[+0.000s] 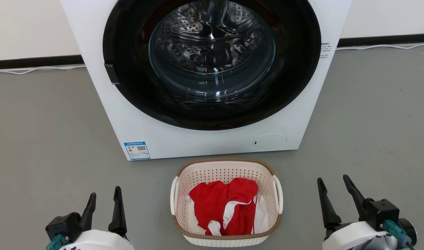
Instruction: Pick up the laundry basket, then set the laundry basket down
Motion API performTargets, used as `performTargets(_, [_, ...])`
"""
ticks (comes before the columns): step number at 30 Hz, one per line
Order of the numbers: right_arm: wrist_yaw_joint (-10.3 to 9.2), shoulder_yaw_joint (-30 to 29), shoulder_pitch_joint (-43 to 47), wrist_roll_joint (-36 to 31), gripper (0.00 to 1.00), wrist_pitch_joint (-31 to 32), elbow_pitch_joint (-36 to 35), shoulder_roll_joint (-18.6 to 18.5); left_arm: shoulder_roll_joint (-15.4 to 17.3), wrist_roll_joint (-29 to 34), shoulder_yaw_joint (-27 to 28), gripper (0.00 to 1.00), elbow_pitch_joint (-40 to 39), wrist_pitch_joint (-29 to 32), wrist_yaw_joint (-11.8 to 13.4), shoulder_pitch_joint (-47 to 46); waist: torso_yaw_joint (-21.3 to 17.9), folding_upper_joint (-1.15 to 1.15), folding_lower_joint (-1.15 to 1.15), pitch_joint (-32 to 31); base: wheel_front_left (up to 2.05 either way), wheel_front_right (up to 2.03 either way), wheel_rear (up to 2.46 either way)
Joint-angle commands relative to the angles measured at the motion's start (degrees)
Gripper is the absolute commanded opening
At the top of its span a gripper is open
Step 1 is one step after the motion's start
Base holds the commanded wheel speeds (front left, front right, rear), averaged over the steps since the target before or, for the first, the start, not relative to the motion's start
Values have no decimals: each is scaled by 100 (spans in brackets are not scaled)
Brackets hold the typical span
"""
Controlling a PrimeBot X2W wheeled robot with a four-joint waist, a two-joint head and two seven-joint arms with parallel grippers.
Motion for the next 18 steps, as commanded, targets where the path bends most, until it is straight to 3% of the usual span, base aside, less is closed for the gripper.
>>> performTargets(1, [39,148,-305,-198,100,-105,-111,-41,71,174,138,100,-160,-96,37,-101,-6,0,0,-2,0,0,0])
performTargets(10, [42,143,-332,-856,100,-255,-58,-29,75,764,150,100,-158,-246,44,-86,-37,0,0,16,0,0,0])
performTargets(18, [42,76,-343,-847,100,-255,-43,-17,75,767,155,100,-130,-246,32,-108,-52,0,0,30,0,0,0])
